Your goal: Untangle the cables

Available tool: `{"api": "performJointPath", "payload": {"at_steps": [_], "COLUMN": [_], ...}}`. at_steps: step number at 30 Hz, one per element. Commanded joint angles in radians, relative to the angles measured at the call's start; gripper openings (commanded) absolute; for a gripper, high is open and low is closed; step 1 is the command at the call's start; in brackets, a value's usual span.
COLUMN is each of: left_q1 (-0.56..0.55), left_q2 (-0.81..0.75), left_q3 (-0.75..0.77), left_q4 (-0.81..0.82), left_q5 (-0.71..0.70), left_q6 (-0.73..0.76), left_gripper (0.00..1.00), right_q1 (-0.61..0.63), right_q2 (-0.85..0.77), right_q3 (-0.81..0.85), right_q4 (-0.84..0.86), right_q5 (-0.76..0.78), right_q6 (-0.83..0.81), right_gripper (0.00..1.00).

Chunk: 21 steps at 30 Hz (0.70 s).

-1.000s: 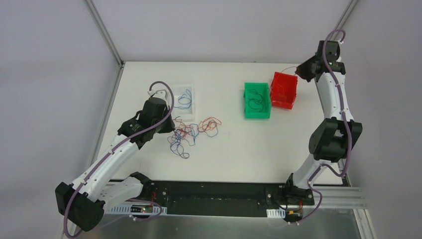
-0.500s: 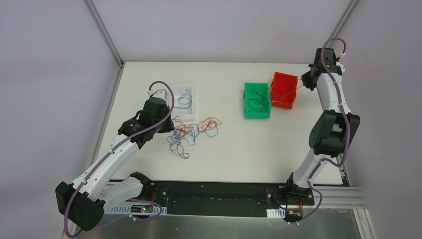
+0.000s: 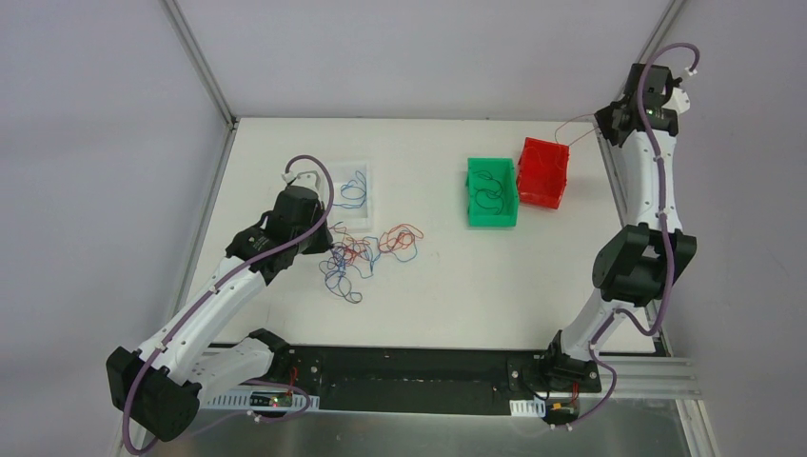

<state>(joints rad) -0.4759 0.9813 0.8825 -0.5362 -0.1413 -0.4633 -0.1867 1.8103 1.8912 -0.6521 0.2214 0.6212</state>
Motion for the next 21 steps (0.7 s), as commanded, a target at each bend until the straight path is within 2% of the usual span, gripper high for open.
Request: {"api": "performJointPath", "payload": {"at_steps": [1, 14, 21], "left_q1": [0.005, 0.005, 0.004], "left_q2": [-0.016, -0.021, -0.015], "left_q3": [0.027, 0.028, 0.04], "left_q4": [0.015, 0.015, 0.017], "left_q5": [-0.016, -0.022, -0.004], "left_q6": [0.006, 0.012, 0.004], "left_gripper": [0.0, 0.0, 0.0], "right_q1": [-0.006, -0.024, -0.009], "right_q2": [-0.047, -0.097, -0.022], "right_q3": [0.054, 0.007, 0.17], "right_q4": [-0.024, 0.03, 0.071], "right_q5": [-0.029, -0.037, -0.318], "right_q6": [0.016, 0.044, 0.032], "right_gripper": [0.0, 0.0, 0.0]}}
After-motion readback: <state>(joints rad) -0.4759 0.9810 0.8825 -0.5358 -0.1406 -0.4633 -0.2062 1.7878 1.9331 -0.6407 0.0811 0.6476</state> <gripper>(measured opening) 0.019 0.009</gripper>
